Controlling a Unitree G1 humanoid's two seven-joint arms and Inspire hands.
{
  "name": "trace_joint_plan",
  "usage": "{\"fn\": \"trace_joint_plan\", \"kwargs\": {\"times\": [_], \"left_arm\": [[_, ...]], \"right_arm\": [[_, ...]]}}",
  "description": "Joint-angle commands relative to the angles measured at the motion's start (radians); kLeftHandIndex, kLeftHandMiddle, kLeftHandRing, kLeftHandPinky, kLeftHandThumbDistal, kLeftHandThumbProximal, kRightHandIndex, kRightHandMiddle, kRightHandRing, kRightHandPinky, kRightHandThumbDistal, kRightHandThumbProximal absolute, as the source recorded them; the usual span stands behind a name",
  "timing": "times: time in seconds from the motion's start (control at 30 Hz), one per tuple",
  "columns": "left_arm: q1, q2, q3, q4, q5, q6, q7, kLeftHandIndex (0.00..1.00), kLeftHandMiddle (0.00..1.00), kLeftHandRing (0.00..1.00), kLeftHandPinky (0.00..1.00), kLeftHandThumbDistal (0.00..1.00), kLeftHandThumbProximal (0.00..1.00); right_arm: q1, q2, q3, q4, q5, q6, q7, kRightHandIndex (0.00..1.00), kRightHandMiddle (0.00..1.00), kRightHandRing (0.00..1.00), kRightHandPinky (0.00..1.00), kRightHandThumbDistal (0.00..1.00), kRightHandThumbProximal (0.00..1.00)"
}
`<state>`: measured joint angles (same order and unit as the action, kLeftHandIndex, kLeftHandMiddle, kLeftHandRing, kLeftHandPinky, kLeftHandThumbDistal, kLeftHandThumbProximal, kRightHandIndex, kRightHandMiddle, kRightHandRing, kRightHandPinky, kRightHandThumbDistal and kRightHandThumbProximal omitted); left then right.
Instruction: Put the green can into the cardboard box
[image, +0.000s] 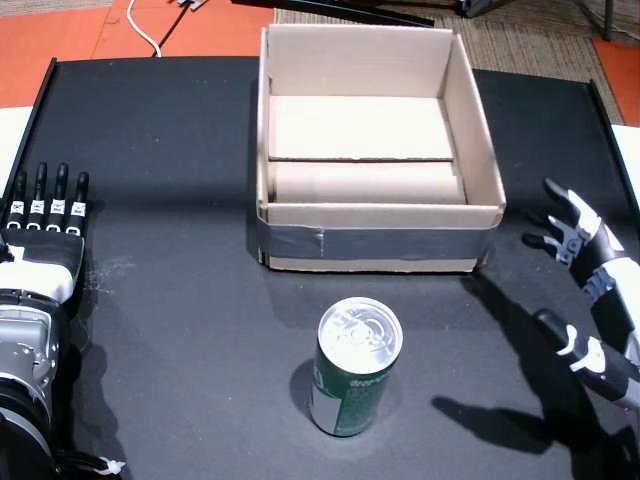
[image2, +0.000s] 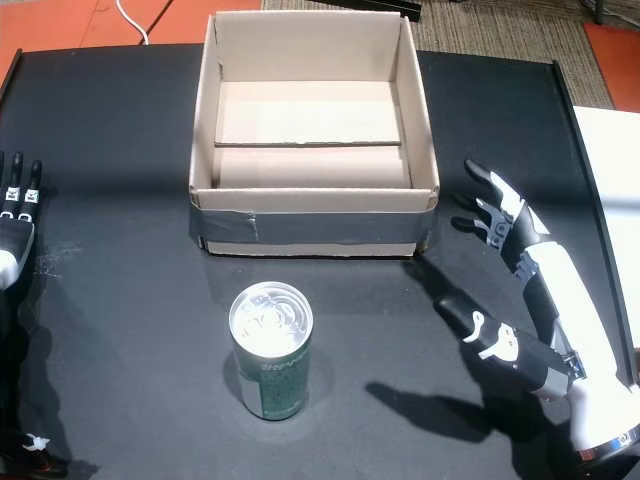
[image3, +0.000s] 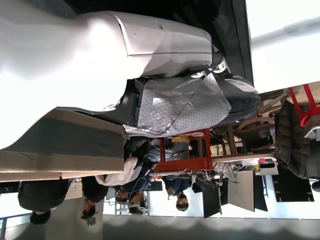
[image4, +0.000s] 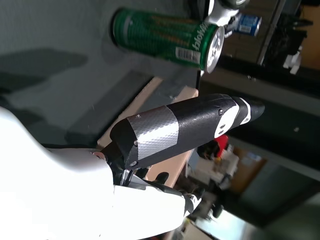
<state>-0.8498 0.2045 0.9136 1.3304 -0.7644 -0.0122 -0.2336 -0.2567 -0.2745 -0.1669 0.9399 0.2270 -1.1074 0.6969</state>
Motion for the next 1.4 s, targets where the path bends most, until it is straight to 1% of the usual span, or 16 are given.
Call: {"fn": "trace_joint_plan", "kwargs": {"times": [0.0, 0.03, 0.07, 0.13, 0.23, 0.33, 0.43, 0.5, 0.63, 0.8, 0.93, 1.1, 1.17, 1.27, 1.33, 1.37], "left_arm": [[0.001, 0.001, -0.002, -0.003, 0.002, -0.013, 0.008, 0.72, 0.74, 0.81, 0.89, 0.0, 1.0], [0.0, 0.0, -0.002, -0.003, 0.002, -0.015, 0.01, 0.71, 0.74, 0.81, 0.88, 0.0, 1.0], [0.0, -0.001, -0.003, -0.003, 0.002, -0.015, 0.008, 0.72, 0.74, 0.82, 0.89, 0.0, 1.0], [0.002, -0.001, -0.006, -0.003, 0.004, -0.012, -0.002, 0.72, 0.75, 0.84, 0.92, 0.0, 1.0], [0.006, -0.001, -0.002, -0.002, -0.002, -0.005, -0.023, 0.72, 0.75, 0.83, 0.92, 0.0, 1.0], [0.008, -0.001, 0.0, -0.001, -0.003, -0.004, -0.031, 0.72, 0.75, 0.83, 0.92, 0.0, 1.0], [0.007, -0.002, -0.001, -0.001, -0.001, -0.004, -0.029, 0.68, 0.71, 0.8, 0.89, 0.0, 1.0], [0.006, -0.003, -0.001, -0.001, -0.001, -0.006, -0.023, 0.67, 0.71, 0.79, 0.88, 0.0, 1.0], [0.007, -0.002, -0.002, 0.0, 0.0, -0.005, -0.02, 0.69, 0.72, 0.81, 0.89, 0.0, 1.0], [0.011, -0.001, 0.0, 0.0, -0.002, 0.003, -0.03, 0.66, 0.7, 0.8, 0.9, 0.0, 1.0], [0.009, 0.0, 0.004, 0.0, -0.006, 0.004, -0.024, 0.68, 0.71, 0.8, 0.9, 0.0, 1.0], [0.007, -0.002, 0.002, 0.0, -0.003, 0.0, -0.018, 0.69, 0.72, 0.81, 0.89, 0.0, 1.0], [0.007, -0.003, 0.003, 0.0, -0.004, 0.001, -0.017, 0.7, 0.73, 0.82, 0.9, 0.0, 1.0], [0.004, -0.006, 0.002, 0.0, -0.003, -0.001, -0.011, 0.66, 0.68, 0.78, 0.87, 0.0, 1.0], [0.002, -0.007, 0.0, -0.001, -0.001, -0.004, -0.008, 0.66, 0.68, 0.78, 0.88, 0.0, 1.0], [0.003, -0.009, -0.001, -0.001, 0.0, -0.007, -0.013, 0.68, 0.7, 0.8, 0.9, 0.0, 1.0]], "right_arm": [[0.016, 0.003, 0.021, -0.009, -0.01, 0.026, 0.011, 0.84, 0.92, 1.0, 1.0, 0.96, 0.66], [0.015, 0.006, 0.03, -0.01, -0.008, 0.035, 0.018, 0.84, 0.92, 1.0, 1.0, 0.96, 0.65], [0.015, 0.008, 0.04, -0.015, 0.0, 0.051, 0.034, 0.84, 0.92, 1.0, 1.0, 0.93, 0.63], [0.015, 0.01, 0.057, -0.026, 0.009, 0.081, 0.059, 0.85, 0.93, 1.0, 1.0, 0.99, 0.65], [0.007, 0.008, 0.08, -0.033, 0.01, 0.102, 0.105, 0.85, 0.94, 1.0, 1.0, 1.0, 0.76], [-0.008, -0.007, 0.109, -0.042, 0.007, 0.135, 0.164, 0.84, 0.94, 1.0, 1.0, 1.0, 0.8], [-0.029, -0.023, 0.132, -0.057, 0.013, 0.181, 0.233, 0.83, 0.94, 1.0, 1.0, 1.0, 0.75], [-0.045, -0.031, 0.141, -0.068, 0.013, 0.21, 0.268, 0.84, 0.95, 1.0, 1.0, 1.0, 0.76], [-0.082, -0.035, 0.153, -0.074, 0.01, 0.252, 0.302, 0.83, 0.94, 1.0, 1.0, 1.0, 0.71], [-0.13, -0.02, 0.16, -0.044, 0.003, 0.256, 0.322, 0.82, 0.93, 1.0, 1.0, 1.0, 0.74], [-0.164, -0.007, 0.166, -0.013, -0.005, 0.268, 0.336, 0.85, 0.93, 1.0, 1.0, 1.0, 0.76], [-0.212, 0.014, 0.167, 0.046, -0.031, 0.231, 0.32, 0.88, 0.93, 1.0, 1.0, 1.0, 0.81], [-0.226, 0.017, 0.167, 0.061, -0.042, 0.222, 0.314, 0.89, 0.94, 1.0, 1.0, 1.0, 0.8], [-0.245, 0.016, 0.172, 0.077, -0.063, 0.217, 0.305, 0.91, 0.95, 1.0, 1.0, 1.0, 0.78], [-0.254, 0.013, 0.176, 0.086, -0.08, 0.211, 0.294, 0.9, 0.96, 1.0, 1.0, 1.0, 0.79], [-0.257, 0.012, 0.176, 0.088, -0.084, 0.211, 0.293, 0.9, 0.96, 1.0, 1.0, 1.0, 0.78]]}}
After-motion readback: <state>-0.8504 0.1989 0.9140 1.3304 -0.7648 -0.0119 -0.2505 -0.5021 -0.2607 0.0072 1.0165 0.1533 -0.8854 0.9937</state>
